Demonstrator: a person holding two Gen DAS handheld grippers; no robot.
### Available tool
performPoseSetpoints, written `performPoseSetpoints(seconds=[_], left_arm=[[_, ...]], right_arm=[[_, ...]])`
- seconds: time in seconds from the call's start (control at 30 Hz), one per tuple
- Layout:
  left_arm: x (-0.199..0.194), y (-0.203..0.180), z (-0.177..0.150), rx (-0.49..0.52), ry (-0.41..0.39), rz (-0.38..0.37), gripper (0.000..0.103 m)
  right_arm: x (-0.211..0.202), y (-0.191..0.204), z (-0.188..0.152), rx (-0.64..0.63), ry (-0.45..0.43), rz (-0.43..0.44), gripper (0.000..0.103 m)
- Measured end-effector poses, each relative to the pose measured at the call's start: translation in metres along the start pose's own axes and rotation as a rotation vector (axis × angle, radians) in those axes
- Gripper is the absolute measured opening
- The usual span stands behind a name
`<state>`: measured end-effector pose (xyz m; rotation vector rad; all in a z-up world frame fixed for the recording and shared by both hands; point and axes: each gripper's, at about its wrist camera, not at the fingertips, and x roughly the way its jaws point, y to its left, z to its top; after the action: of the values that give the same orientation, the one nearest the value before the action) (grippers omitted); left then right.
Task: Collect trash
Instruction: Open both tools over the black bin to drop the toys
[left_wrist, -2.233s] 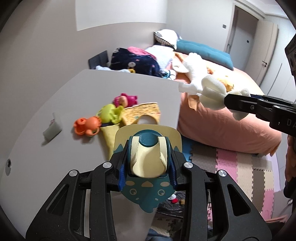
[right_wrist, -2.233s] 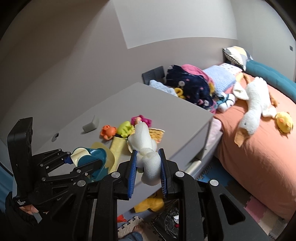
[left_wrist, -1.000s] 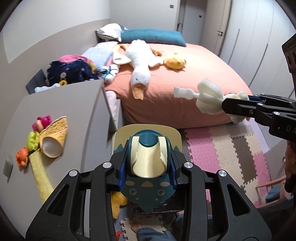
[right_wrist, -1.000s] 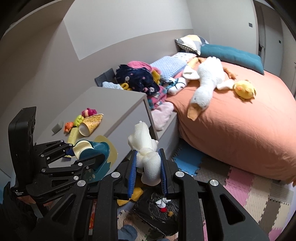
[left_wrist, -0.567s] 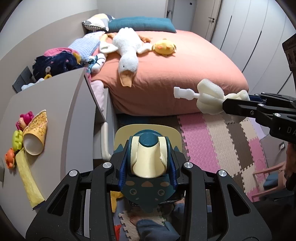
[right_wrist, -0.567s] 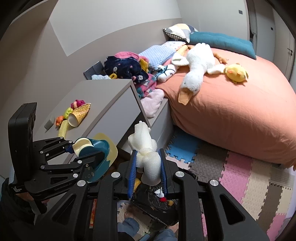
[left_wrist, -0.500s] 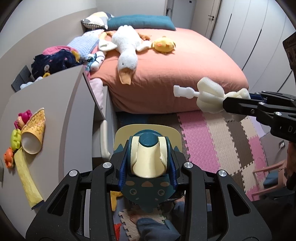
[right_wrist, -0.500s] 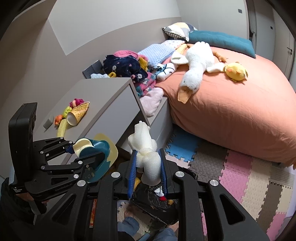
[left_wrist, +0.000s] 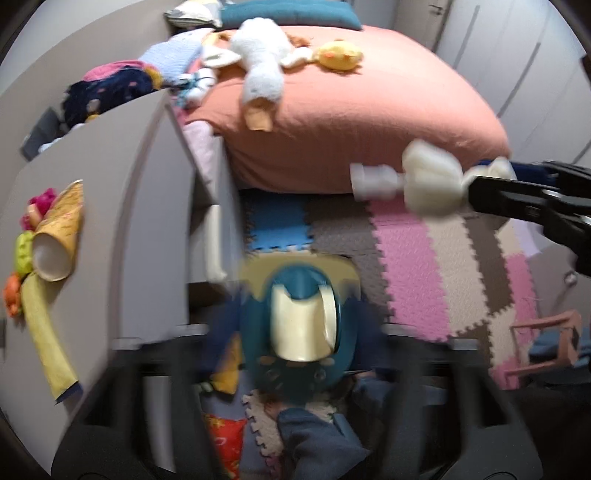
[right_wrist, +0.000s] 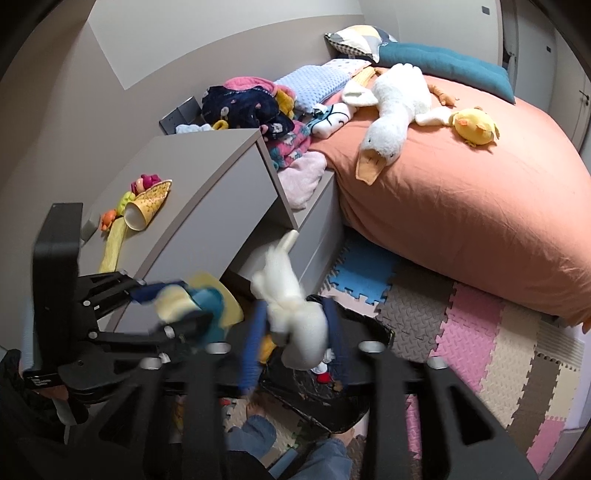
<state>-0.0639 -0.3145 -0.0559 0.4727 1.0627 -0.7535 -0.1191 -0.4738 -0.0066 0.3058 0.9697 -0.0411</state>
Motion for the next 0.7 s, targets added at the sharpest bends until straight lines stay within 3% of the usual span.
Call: performPoseSetpoints(seconds=[0.07, 0.27, 0.7], left_arm=[[-0.003, 0.001, 0.0, 0.012, -0.011, 0.024, 0.092], [-0.007, 0.007, 0.001, 0.009, -0.013, 0.056, 0.094], [-0.017, 0.031, -0.009, -0.057, -0.023, 0.079, 0.094]], right_arm=[[-0.004, 0.002, 0.001, -0.007, -0.019, -0.02, 0.064], [-0.007, 0.002, 0.003, -0.007, -0.038, -0.03, 0.071], [0.005, 0.019, 0.011, -0.05, -0.03, 0.002, 0.072]])
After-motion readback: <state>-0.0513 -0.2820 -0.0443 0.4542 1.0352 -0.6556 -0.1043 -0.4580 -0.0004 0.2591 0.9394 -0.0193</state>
